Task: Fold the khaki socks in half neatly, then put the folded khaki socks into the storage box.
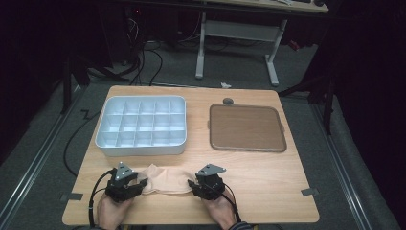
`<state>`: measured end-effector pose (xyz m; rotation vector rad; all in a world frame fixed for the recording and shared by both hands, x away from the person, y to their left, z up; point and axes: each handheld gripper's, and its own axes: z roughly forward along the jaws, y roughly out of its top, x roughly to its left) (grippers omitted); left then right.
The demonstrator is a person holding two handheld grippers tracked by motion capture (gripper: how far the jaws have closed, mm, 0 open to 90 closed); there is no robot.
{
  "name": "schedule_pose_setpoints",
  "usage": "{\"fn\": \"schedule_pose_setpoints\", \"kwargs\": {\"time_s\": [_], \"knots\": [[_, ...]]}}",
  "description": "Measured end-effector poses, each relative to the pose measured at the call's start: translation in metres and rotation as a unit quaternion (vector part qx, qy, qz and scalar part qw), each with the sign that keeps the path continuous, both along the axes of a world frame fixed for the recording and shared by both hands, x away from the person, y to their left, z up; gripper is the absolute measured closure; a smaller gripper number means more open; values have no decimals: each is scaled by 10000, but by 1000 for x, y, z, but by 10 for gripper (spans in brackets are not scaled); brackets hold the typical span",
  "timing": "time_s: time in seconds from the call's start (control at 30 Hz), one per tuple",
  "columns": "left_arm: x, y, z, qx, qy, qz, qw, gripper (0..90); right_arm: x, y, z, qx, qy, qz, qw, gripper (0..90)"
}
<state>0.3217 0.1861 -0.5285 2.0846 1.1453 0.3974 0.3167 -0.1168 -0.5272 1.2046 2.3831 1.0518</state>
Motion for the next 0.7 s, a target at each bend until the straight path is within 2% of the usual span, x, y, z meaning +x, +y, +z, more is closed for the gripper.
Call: {"fn": "schedule_pose_setpoints", "kwargs": {"time_s": [0.23, 0.33, 0.5, 0.7], "knots": [[1, -2, 2, -17, 97, -52, 9999, 643, 1, 0, 0, 65, 94, 76, 9999, 708], [1, -2, 2, -47, 103, -57, 9999, 681, 0, 0, 0, 21, 87, 106, 9999, 730], [0, -2, 1, -191, 154, -65, 9997, 753, 0, 0, 1, -68, 79, 222, 9997, 773], [2, 0, 0, -354, 273, -125, 9989, 806, -1, 0, 0, -29, 42, 277, 9996, 822]]}}
